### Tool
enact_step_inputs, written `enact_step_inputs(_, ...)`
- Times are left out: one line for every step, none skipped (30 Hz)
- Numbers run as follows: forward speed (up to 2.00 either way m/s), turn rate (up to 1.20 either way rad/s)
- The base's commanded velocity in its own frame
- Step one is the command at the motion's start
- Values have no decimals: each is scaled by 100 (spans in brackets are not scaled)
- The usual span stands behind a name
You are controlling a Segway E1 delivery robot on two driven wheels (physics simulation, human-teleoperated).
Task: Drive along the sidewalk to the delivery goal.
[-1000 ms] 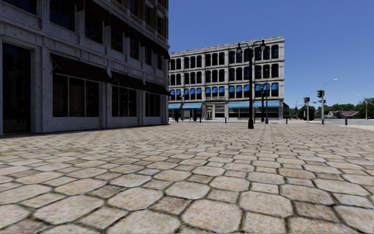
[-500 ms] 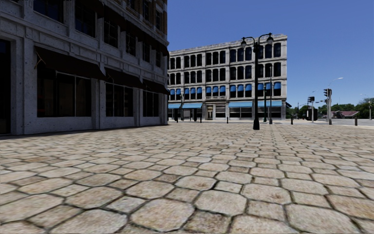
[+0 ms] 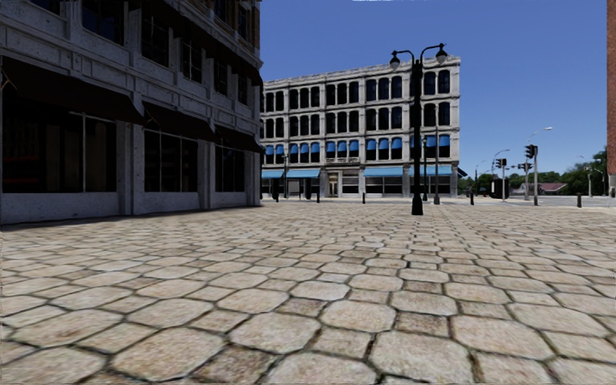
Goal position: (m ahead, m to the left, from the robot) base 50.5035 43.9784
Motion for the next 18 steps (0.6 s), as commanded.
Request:
enact_step_inputs(200,-64)
enact_step_inputs(200,-65)
enact_step_inputs(200,-65)
enact_step_inputs(200,-65)
enact_step_inputs(200,-65)
enact_step_inputs(200,-65)
enact_step_inputs(200,-65)
enact_step_inputs(200,-65)
enact_step_inputs(200,-65)
enact_step_inputs(200,-65)
enact_step_inputs(200,-65)
enact_step_inputs(200,-65)
enact_step_inputs(200,-65)
enact_step_inputs(200,-62)
enact_step_inputs(200,-59)
enact_step_inputs(200,-57)
enact_step_inputs(200,-57)
enact_step_inputs(200,-54)
